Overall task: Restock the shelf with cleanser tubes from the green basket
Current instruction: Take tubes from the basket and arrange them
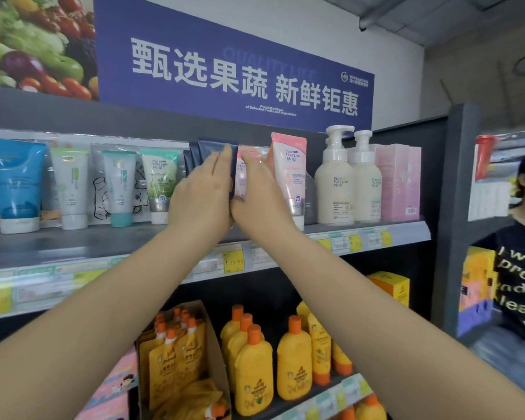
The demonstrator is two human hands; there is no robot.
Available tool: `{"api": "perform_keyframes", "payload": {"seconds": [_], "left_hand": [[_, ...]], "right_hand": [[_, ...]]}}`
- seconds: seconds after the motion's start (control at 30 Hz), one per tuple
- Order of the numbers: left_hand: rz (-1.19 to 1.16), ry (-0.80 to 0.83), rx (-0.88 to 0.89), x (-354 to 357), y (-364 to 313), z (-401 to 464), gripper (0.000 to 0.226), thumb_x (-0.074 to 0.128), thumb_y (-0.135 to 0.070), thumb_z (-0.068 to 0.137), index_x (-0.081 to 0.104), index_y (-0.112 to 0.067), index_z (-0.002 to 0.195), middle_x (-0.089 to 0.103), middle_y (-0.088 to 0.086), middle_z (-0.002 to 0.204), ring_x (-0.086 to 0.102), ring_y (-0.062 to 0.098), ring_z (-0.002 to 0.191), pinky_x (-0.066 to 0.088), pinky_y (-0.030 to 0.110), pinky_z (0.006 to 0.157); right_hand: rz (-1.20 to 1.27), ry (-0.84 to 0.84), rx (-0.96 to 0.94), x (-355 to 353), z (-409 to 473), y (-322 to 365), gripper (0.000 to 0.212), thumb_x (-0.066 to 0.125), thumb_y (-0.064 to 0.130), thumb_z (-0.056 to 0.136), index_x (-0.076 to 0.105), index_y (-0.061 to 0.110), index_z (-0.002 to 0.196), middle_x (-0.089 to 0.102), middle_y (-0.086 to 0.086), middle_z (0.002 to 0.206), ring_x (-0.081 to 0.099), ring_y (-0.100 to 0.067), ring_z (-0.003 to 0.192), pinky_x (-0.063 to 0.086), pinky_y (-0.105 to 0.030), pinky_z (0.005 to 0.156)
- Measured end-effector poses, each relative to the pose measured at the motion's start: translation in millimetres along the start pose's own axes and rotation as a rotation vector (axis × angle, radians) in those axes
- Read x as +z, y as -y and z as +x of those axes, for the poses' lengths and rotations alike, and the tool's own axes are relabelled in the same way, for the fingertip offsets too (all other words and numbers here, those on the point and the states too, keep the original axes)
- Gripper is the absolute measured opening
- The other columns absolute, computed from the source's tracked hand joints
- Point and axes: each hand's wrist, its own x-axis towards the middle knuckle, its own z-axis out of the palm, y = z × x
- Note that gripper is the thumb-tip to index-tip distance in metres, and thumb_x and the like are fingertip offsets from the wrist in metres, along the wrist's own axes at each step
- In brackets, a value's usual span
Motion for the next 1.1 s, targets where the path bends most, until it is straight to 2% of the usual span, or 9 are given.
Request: {"api": "perform_keyframes", "payload": {"seconds": [0.17,0.27,0.37,0.5,0.7,0.87,0.97,1.03,1.1], "left_hand": [[-0.091,-0.007,0.124,9,-24,-31,0.082,0.057,-0.012,0.083,0.008,-0.012,0.148,0.013,0.009,0.156,0.016,0.026,0.142,0.019,0.039,0.115],[-0.181,0.068,0.132,13,-40,-61,0.083,0.059,-0.018,0.084,0.006,-0.016,0.149,0.005,0.005,0.157,0.004,0.023,0.144,0.008,0.04,0.116],[-0.228,0.076,0.179,24,-51,-93,0.081,0.057,-0.024,0.087,0.004,-0.018,0.149,0.003,0.006,0.157,0.0,0.023,0.144,0.003,0.038,0.116],[-0.248,0.132,0.202,43,-66,-137,0.083,0.059,-0.025,0.086,0.007,-0.016,0.149,0.004,0.011,0.157,0.0,0.027,0.144,-0.001,0.041,0.115],[-0.24,0.267,0.241,81,-78,-215,0.09,0.07,-0.022,0.078,0.015,-0.012,0.148,0.008,0.018,0.155,0.004,0.037,0.143,0.006,0.05,0.112],[-0.263,0.503,0.21,112,-84,-287,0.09,0.064,-0.029,0.084,0.002,-0.02,0.149,-0.01,0.01,0.156,-0.011,0.031,0.143,-0.009,0.042,0.112],[-0.204,0.619,0.232,133,-86,-330,0.094,0.072,-0.026,0.077,0.012,-0.017,0.149,0.005,0.016,0.156,0.004,0.038,0.143,0.001,0.047,0.112],[-0.122,0.65,0.289,148,-86,-360,0.1,0.083,-0.023,0.061,0.026,-0.013,0.143,0.027,0.023,0.149,0.026,0.045,0.135,0.019,0.055,0.106],[-0.085,0.685,0.303,161,-85,-388,0.103,0.087,-0.024,0.053,0.031,-0.013,0.138,0.036,0.023,0.144,0.036,0.047,0.13,0.026,0.059,0.101]], "right_hand": [[-0.095,-0.007,-0.106,-34,-38,-14,0.062,0.052,-0.004,0.081,0.037,0.011,0.14,0.043,-0.008,0.136,0.039,-0.02,0.126,0.031,-0.025,0.101],[-0.159,-0.057,-0.142,-43,-73,-28,0.066,0.054,-0.009,0.076,0.039,0.007,0.138,0.044,-0.012,0.135,0.04,-0.026,0.126,0.032,-0.041,0.107],[-0.289,-0.07,-0.133,-47,-110,-45,0.07,0.055,-0.007,0.076,0.036,0.008,0.141,0.04,-0.015,0.141,0.036,-0.03,0.13,0.028,-0.049,0.109],[-0.381,-0.048,-0.055,-46,-162,-67,0.075,0.057,-0.007,0.075,0.032,0.01,0.144,0.034,-0.014,0.146,0.027,-0.027,0.137,0.014,-0.053,0.114],[-0.403,0.032,0.073,-33,-248,-104,0.077,0.058,-0.008,0.071,0.035,0.008,0.142,0.037,-0.019,0.144,0.033,-0.034,0.135,0.017,-0.055,0.109],[-0.479,0.135,0.111,-19,-327,-141,0.081,0.067,-0.008,0.063,0.039,0.006,0.138,0.045,-0.023,0.137,0.043,-0.038,0.127,0.026,-0.06,0.102],[-0.521,0.195,0.161,-8,-375,-161,0.084,0.063,-0.008,0.064,0.029,0.014,0.138,0.046,-0.021,0.136,0.045,-0.036,0.125,0.03,-0.061,0.101],[-0.573,0.24,0.189,-3,-406,-174,0.075,0.049,-0.005,0.067,0.031,0.015,0.137,0.048,-0.021,0.135,0.048,-0.035,0.122,0.034,-0.062,0.098],[-0.616,0.297,0.228,1,-437,-186,0.067,0.035,0.003,0.07,0.036,0.018,0.135,0.051,-0.02,0.133,0.047,-0.033,0.121,0.035,-0.06,0.098]]}}
